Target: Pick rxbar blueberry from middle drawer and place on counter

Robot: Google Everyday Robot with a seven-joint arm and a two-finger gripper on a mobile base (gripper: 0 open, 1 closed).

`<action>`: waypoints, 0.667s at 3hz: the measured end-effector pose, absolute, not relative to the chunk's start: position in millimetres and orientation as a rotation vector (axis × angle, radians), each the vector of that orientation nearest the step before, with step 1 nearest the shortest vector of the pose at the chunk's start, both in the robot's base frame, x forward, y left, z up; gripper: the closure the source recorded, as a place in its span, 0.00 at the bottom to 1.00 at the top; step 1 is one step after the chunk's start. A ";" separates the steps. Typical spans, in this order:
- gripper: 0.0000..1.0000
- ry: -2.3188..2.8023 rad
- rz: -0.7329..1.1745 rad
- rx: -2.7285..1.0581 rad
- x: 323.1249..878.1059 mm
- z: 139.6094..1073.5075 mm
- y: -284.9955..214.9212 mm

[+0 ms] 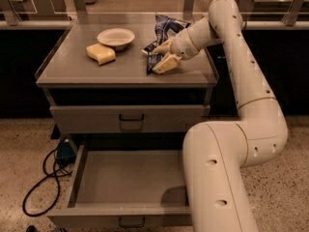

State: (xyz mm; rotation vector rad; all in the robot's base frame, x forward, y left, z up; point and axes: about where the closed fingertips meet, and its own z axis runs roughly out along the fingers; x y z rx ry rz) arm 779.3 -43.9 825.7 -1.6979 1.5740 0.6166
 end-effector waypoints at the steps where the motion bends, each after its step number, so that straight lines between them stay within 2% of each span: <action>1: 0.11 1.574 0.617 -1.698 779.3 825.7 -43.9; 2: 0.00 1.574 0.617 -1.698 779.3 825.6 -43.9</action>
Offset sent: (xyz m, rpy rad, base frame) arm 0.0000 0.0000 0.0000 0.0000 0.0000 0.0000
